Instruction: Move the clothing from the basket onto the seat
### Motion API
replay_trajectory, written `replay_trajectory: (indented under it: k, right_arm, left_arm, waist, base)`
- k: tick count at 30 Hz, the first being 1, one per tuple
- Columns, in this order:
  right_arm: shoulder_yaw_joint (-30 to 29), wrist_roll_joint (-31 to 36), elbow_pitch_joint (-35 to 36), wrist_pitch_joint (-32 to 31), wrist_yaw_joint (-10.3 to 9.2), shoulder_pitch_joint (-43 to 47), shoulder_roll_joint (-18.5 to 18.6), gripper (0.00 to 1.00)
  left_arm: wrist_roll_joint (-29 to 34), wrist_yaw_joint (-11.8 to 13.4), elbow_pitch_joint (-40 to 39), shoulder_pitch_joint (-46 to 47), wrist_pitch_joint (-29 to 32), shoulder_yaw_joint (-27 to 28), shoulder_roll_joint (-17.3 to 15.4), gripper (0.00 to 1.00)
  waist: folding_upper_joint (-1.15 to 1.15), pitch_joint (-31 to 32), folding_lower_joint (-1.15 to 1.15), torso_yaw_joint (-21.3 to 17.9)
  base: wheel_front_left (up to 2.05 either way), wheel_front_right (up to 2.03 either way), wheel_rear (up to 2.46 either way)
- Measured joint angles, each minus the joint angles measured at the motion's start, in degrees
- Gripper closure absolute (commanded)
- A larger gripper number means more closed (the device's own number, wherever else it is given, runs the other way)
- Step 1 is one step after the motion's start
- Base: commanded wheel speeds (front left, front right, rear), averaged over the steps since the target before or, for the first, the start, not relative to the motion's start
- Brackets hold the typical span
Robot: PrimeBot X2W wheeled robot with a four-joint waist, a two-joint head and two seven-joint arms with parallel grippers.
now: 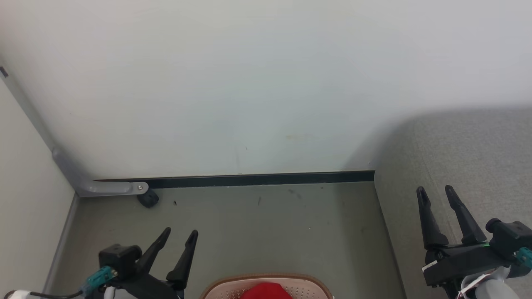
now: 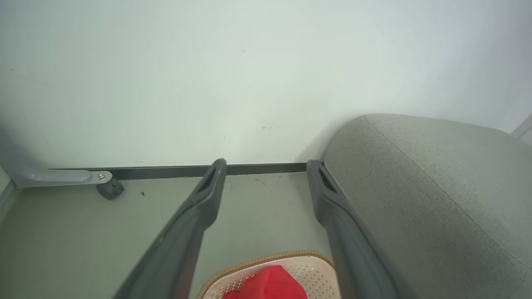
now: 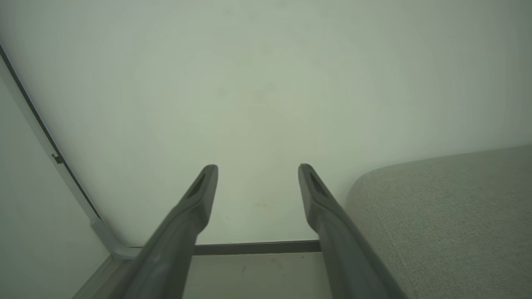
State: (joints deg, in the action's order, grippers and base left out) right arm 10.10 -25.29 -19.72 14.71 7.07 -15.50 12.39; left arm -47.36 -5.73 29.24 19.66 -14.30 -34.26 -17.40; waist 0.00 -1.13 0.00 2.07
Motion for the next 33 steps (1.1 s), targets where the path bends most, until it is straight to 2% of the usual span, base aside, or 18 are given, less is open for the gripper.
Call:
replay_trajectory:
  k: [6, 13, 25, 33]
  right_arm:
    - [-0.43, 0.00, 1.96, 0.00, 0.00, 2.27, 0.29, 0.00]
    - [-1.48, 0.03, 3.49, 0.00, 0.00, 3.37, 0.83, 0.00]
    - [-1.82, 0.12, 4.75, 0.00, 0.00, 3.49, 0.83, 0.00]
    - [-1.75, 0.19, 5.00, 0.00, 0.00, 3.49, 0.91, 0.00]
  left_arm:
    - [-1.26, 3.82, -5.54, -3.90, 0.00, 6.43, -0.96, 0.00]
    - [0.64, 7.10, -11.95, -7.53, -0.01, 11.39, -2.03, 0.00]
    - [3.32, 9.28, -19.25, -10.83, -0.01, 15.07, -2.04, 0.00]
    - [5.00, 9.45, -21.70, -12.01, -0.01, 16.24, -1.51, 0.00]
  waist:
    - [0.00, 1.25, 0.00, 0.65]
    - [0.01, 1.39, 0.00, 0.35]
    - [0.01, 0.69, 0.01, 0.16]
    - [0.01, 0.26, 0.01, 0.13]
  base:
    - [0.00, 0.00, 0.00]
    - [0.00, 0.00, 0.00]
    - [0.00, 0.00, 0.00]
    - [0.00, 0.00, 0.00]
